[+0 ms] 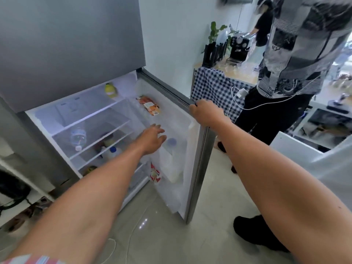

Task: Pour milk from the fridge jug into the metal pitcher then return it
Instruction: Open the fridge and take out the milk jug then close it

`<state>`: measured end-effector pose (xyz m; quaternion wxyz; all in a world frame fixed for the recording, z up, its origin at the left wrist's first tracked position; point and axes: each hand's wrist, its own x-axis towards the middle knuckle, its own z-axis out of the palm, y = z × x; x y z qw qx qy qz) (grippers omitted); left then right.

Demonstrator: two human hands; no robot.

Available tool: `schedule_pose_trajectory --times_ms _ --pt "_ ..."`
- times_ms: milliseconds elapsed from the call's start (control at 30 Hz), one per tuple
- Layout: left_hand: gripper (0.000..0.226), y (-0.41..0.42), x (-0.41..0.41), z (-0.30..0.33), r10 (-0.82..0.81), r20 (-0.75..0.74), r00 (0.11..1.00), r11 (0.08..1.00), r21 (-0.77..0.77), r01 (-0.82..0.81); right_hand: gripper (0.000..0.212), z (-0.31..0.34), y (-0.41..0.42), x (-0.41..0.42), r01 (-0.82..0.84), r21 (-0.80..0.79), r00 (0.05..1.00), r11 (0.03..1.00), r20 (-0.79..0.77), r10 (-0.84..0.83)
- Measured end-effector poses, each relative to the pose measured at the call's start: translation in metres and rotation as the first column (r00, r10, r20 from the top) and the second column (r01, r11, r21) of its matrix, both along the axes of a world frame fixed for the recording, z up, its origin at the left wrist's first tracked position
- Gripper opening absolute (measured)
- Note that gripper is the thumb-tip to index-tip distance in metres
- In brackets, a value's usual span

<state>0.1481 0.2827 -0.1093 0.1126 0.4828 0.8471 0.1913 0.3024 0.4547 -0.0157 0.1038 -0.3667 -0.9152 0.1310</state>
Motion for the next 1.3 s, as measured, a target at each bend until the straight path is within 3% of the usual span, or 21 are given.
schedule_pose_trajectory --times_ms 133,233,567,733,833,933,1067,1200,1300 --pt "0.048 0.025 0.001 -0.004 -0.122 -0.019 0.992 0.991 -0.061 0.12 0.022 -0.011 0.02 0.008 0.076 0.169 0.996 0.983 0.043 -0.084" --pt "0.048 0.037 0.001 -0.007 -0.181 -0.019 0.983 0.982 -0.052 0.18 0.034 -0.018 0.031 0.012 0.15 0.252 0.986 0.956 0.027 -0.162" --pt "0.043 0.054 0.001 -0.014 -0.221 -0.078 0.972 0.971 0.08 0.227 0.048 -0.025 0.056 0.017 0.161 0.373 0.984 0.914 0.011 -0.178" --pt "0.024 0.051 0.015 -0.03 -0.03 -0.085 0.996 0.926 0.374 0.059 0.052 -0.028 0.056 0.018 0.173 0.389 0.984 0.905 -0.033 -0.174" --pt "0.013 0.049 0.031 -0.045 0.177 0.141 0.974 0.879 0.422 -0.221 0.053 -0.03 0.054 0.017 0.195 0.406 0.98 0.893 -0.051 -0.191" --pt "0.029 0.052 0.046 -0.067 0.312 0.432 0.846 0.857 0.256 -0.447 0.054 -0.033 0.05 0.015 0.221 0.43 0.975 0.875 -0.078 -0.208" --pt "0.045 0.063 0.061 -0.089 0.403 0.707 0.581 0.835 -0.025 -0.549 0.053 -0.037 0.042 0.011 0.258 0.452 0.966 0.854 -0.118 -0.23" --pt "0.049 0.075 0.074 -0.095 0.318 0.913 0.255 0.83 -0.138 -0.54 0.053 -0.04 0.029 0.006 0.3 0.486 0.954 0.821 -0.15 -0.26" --pt "0.044 0.078 0.076 -0.108 0.229 0.969 0.094 0.816 -0.138 -0.561 0.052 -0.042 0.015 0.001 0.333 0.509 0.943 0.794 -0.179 -0.281"
